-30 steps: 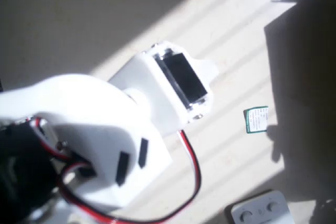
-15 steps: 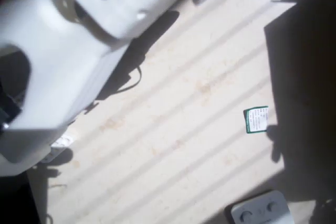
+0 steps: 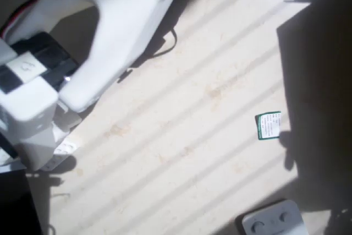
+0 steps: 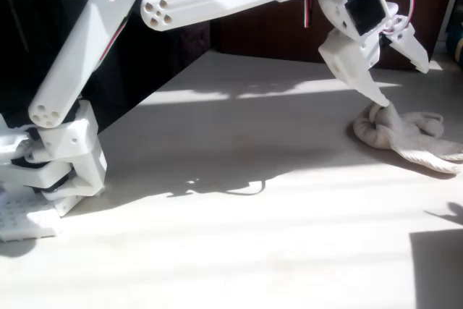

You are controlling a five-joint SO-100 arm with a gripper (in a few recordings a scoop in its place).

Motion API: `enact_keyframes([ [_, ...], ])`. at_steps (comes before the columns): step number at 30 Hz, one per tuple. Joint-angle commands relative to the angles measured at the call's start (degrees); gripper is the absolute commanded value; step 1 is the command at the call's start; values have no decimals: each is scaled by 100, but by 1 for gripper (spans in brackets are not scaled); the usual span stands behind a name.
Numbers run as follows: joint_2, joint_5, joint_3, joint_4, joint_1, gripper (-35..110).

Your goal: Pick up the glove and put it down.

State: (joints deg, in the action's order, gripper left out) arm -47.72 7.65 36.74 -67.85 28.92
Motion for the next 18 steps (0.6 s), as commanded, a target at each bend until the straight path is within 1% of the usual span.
enact_keyframes([
  [1, 176, -44, -299, -141, 123, 34],
  [10, 738, -44, -360, -70, 114, 33],
  [18, 914, -53, -800, 193, 290, 33],
])
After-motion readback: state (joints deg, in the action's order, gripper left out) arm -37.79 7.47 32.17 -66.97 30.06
